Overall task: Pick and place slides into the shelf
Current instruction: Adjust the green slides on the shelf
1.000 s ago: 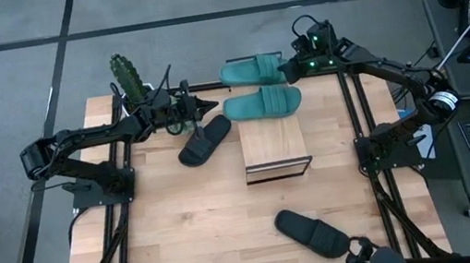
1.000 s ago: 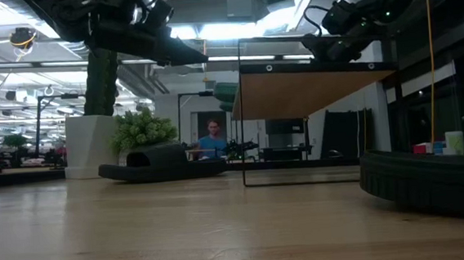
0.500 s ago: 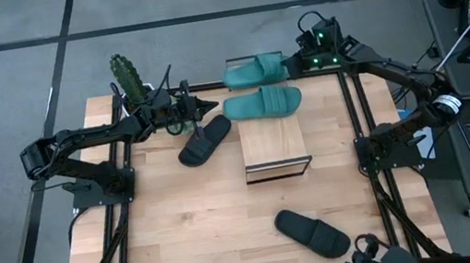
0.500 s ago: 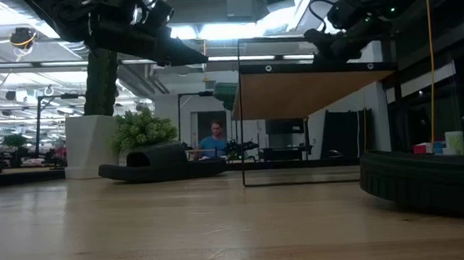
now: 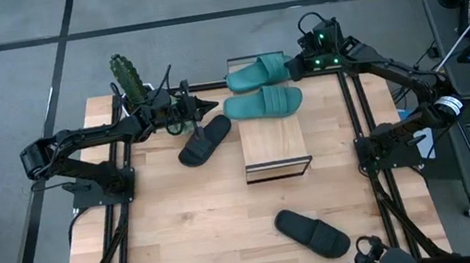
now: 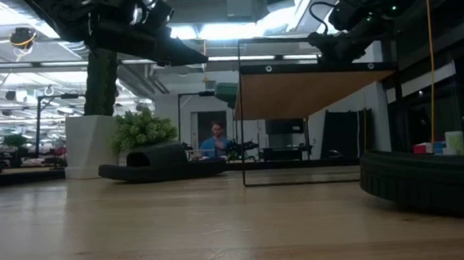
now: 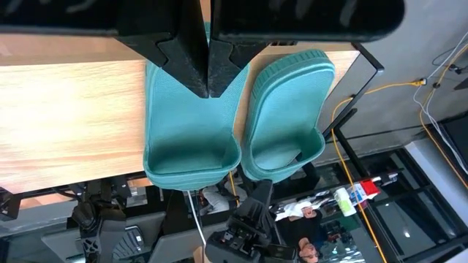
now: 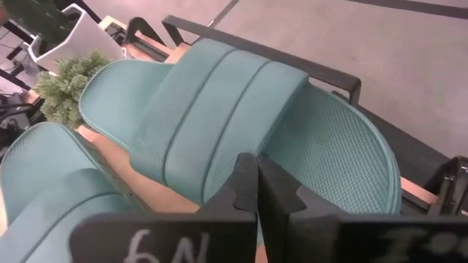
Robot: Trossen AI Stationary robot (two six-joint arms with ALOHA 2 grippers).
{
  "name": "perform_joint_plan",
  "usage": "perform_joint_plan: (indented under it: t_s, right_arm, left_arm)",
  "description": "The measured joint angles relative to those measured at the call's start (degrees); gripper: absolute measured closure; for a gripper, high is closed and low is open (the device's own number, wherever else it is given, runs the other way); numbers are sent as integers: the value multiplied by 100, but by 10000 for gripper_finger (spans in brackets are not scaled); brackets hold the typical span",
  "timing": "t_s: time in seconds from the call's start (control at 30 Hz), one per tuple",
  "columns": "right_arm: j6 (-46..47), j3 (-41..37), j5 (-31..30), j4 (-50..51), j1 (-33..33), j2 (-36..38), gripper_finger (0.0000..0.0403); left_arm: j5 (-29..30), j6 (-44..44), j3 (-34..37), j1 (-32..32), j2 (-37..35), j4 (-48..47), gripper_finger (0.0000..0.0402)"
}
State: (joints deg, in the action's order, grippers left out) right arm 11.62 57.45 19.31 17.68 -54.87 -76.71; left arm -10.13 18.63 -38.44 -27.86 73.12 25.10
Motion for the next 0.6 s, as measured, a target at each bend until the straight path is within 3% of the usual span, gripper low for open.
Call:
perform_joint_plan:
  t_s: [0.2,0.6]
  right_arm:
    - [63,2,251,-13,-10,0,389]
    - [162,11,350,-41,-14,2,287]
  left_arm:
    - [0,0,0,2,0,0,401]
    - [0,0,0,2,0,0,401]
